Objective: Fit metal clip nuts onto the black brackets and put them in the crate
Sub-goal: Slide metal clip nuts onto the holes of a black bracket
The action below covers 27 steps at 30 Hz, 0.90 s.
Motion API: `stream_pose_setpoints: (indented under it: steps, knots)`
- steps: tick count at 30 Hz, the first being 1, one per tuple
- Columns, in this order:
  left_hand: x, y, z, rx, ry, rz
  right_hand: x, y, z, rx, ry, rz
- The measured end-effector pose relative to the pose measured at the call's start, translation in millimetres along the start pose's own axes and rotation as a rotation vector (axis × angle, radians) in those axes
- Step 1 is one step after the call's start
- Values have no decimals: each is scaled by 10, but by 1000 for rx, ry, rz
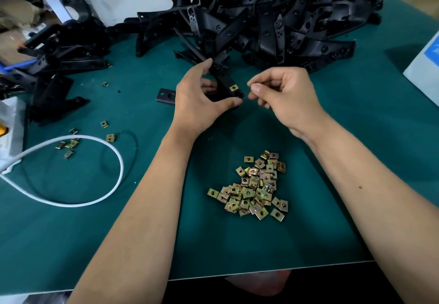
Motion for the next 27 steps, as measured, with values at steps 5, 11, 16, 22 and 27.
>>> stream_pose_setpoints:
  steps: [5,11,16,22,27]
  knots:
    - [-50,1,26,-19,31,-30,99,12,30,2,-54,112]
    - [-162,22,116,-65,55,-86,162,27,158,-19,-231,218]
    - [-258,56,253,-137,23,-103,185,19,214,-57,-260,269]
    - [-306,78,343,-195,-6,-112,155,32,241,-84,-396,266]
    - [-322,81,386,-232,-28,-119,150,41,241,-104,-400,299]
Point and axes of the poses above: each hand's wrist, its own y-axis away from the middle knuckle, its own x-axis out of the back of the hand, z = x × y, the point moved 8 cm from there along -y, towards the middle knuckle, and after that the axes turned 13 degrees about -z, right-handed, at the moved point
